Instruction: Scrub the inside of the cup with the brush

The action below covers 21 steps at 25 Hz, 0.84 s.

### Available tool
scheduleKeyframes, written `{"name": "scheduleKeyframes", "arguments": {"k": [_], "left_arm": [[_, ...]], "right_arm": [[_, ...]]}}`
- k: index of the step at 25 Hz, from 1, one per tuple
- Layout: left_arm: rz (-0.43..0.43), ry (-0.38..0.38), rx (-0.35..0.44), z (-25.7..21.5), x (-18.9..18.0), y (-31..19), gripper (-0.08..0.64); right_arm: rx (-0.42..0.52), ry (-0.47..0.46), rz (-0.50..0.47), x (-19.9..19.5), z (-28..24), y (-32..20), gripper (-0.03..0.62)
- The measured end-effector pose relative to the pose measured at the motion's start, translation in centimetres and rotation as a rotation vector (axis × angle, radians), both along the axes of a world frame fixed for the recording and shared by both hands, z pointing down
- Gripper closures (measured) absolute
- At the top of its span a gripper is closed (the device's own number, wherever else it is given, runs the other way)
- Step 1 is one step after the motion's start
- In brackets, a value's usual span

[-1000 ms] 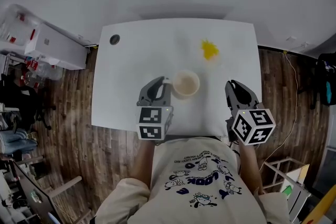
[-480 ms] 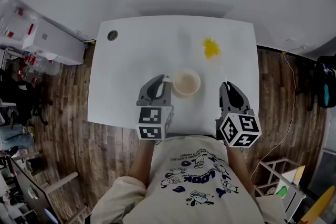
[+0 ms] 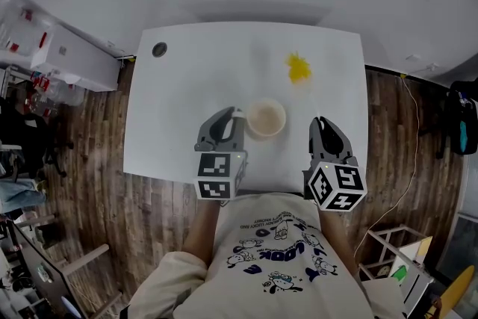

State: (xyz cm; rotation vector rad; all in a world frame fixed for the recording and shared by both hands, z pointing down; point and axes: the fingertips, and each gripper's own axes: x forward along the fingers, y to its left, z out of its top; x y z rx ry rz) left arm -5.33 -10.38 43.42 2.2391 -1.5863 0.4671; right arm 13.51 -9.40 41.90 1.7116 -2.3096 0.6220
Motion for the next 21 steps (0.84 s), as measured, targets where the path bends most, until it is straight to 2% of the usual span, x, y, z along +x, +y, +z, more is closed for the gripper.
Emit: {"name": "scheduleKeyframes", "arguments": {"k": [21], "left_arm": [[0.001,0.004,0.008,-0.6,-1.3,-0.2,0.525]], "right_arm": [[0.005,-0.006,0.006,-1.8,-0.1,-0.2,0.545]]}}
